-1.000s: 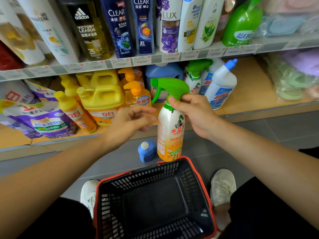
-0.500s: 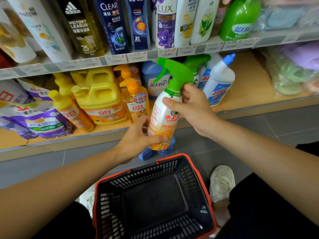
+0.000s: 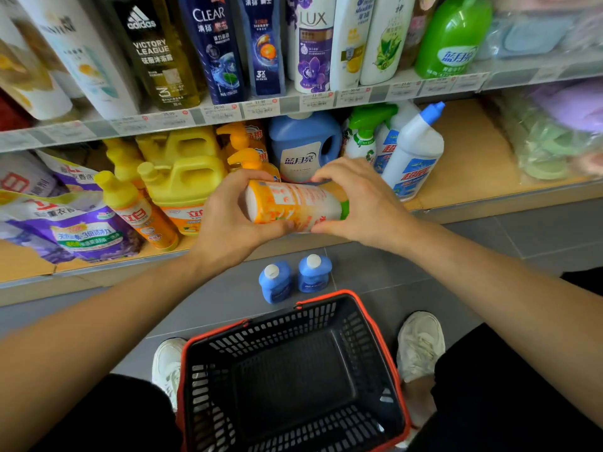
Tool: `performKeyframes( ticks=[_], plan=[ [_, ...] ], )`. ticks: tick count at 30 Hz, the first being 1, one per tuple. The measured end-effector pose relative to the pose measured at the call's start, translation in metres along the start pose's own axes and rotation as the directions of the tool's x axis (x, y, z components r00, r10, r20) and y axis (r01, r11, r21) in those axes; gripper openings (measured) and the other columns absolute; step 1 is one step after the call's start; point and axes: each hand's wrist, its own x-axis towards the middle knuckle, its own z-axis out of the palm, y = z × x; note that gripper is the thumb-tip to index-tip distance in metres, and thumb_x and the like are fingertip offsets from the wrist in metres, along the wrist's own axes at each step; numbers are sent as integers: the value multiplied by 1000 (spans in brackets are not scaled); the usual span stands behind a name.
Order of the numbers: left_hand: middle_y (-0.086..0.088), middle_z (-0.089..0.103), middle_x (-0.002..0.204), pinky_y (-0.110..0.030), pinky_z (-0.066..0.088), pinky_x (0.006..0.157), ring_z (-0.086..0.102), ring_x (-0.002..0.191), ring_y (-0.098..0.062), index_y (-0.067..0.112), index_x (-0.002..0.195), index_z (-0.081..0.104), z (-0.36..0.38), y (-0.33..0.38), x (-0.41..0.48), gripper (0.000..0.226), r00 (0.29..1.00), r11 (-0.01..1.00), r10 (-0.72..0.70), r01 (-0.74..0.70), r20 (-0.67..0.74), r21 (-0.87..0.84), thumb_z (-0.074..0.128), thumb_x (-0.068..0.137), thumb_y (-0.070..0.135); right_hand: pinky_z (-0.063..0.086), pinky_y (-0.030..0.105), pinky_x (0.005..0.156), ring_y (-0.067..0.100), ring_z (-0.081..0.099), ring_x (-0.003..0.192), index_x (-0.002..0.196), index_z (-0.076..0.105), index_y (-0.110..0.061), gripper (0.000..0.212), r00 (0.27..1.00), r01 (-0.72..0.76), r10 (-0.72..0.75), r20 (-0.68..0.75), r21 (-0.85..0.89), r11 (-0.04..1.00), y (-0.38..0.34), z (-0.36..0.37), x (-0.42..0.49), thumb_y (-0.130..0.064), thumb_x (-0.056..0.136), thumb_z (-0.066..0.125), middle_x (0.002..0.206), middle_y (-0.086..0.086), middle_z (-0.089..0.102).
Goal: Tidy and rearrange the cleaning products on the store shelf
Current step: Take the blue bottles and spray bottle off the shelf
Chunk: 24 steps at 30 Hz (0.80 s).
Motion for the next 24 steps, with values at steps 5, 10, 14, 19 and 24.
performKeyframes(
  ticks=[5, 10, 14, 19, 24],
  plan=[
    [2, 64, 123, -40, 57, 92, 62, 115, -12, 15, 128, 58, 2, 12, -8, 75, 986, 988, 150, -152, 72, 14, 93, 63, 32, 46, 20, 93, 7, 58, 113, 138, 54, -18, 84, 985, -75, 24, 168, 300, 951, -1, 14, -3, -33, 64, 93, 124, -5, 64],
    [4, 64, 128, -42, 57, 96, 61, 121, -16, 21, 132, 59, -6, 18, -4, 56, 983, 992, 58, -38, 172, -117, 75, 82, 41, 46, 13, 89, -1, 59, 106, 130, 57, -13, 76, 983, -133, 61, 171, 448, 884, 2, 20, -8, -22, 64, 94, 117, -2, 65],
    [-7, 71, 120, -49, 57, 96, 66, 115, -23, 14, 121, 69, -9, 20, 0, 33, 986, 972, -5, 44, 167, -232, 69, 92, 30, 50, 24, 96, 8, 61, 113, 131, 55, -13, 78, 978, -156, 66, 199, 484, 861, 2, 22, -10, -17, 64, 94, 121, 0, 65],
    [-8, 72, 117, -47, 59, 91, 68, 109, -19, 15, 116, 71, -11, 20, 1, 28, 988, 944, -50, 95, 146, -317, 62, 92, 26, 49, 22, 97, 7, 61, 114, 133, 56, -14, 78, 978, -156, 61, 202, 496, 854, 0, 23, -9, -17, 64, 94, 124, -1, 65],
    [-5, 68, 129, -45, 57, 98, 63, 124, -20, 24, 129, 64, -13, 20, 0, 36, 981, 955, 27, 31, 192, -293, 61, 94, 25, 44, 10, 88, -7, 60, 105, 132, 55, -9, 76, 976, -187, 95, 197, 531, 826, 1, 22, -9, -10, 66, 92, 121, -2, 66]
  ],
)
